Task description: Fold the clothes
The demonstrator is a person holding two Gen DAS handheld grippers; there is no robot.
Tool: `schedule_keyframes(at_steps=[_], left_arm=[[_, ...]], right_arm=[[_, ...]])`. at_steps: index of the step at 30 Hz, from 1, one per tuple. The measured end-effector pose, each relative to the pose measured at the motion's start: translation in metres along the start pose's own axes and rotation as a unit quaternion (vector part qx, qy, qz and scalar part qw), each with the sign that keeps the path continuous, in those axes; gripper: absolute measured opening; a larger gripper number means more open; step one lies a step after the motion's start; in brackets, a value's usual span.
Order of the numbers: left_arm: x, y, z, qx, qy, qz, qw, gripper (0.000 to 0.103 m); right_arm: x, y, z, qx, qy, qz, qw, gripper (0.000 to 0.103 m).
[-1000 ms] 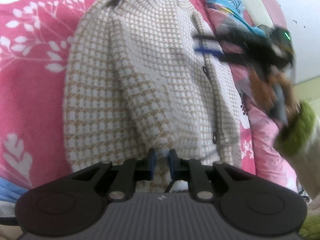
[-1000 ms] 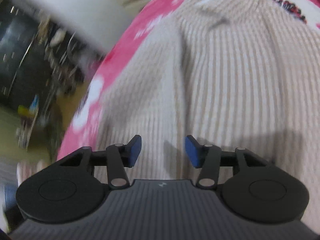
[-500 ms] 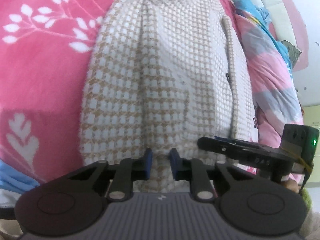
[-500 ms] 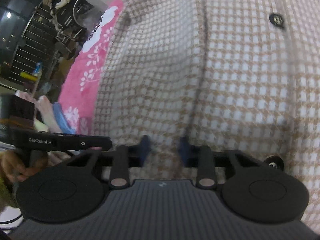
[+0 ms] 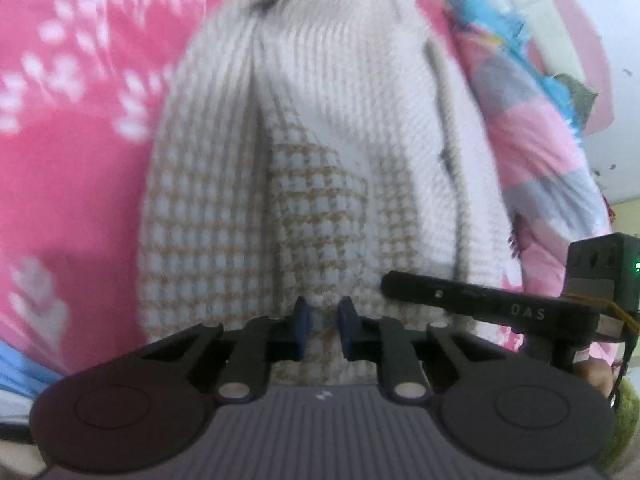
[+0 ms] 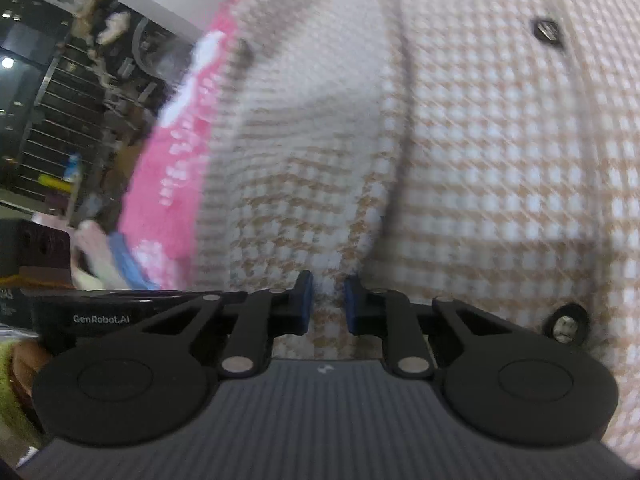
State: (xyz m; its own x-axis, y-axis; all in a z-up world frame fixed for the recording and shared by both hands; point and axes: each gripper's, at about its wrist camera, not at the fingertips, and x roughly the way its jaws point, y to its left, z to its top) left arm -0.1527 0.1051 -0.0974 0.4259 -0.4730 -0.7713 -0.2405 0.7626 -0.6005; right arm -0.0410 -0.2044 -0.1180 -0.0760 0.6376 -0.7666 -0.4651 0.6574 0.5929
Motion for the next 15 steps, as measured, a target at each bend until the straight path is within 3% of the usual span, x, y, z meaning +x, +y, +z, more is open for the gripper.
schedule_keyframes(at_steps=[3, 6, 10, 15], left_arm=[[-0.024, 0.001, 0.0, 0.018, -0.021, 0.024, 0.9993, 0.015], [-0.017, 0.01, -0.007, 0.021, 0.004, 0.06, 0.998, 0.016], [0.011, 0.019, -0.018, 0.008, 0.046, 0.09, 0.9949, 0.016], [0.011, 0.018, -0.017, 0.02, 0.049, 0.098, 0.9938, 0.021]], right_arm=[[-0.003, 0.017, 0.001, -0.013, -0.011, 0.039, 0.999, 0.014], [0.013, 0.025, -0.002, -0.025, 0.005, 0.055, 0.998, 0.014], [0.052, 0.028, -0.013, -0.079, 0.037, -0.007, 0.996, 0.013], [0.046, 0.037, -0.008, -0.101, 0.047, -0.026, 0.993, 0.018]])
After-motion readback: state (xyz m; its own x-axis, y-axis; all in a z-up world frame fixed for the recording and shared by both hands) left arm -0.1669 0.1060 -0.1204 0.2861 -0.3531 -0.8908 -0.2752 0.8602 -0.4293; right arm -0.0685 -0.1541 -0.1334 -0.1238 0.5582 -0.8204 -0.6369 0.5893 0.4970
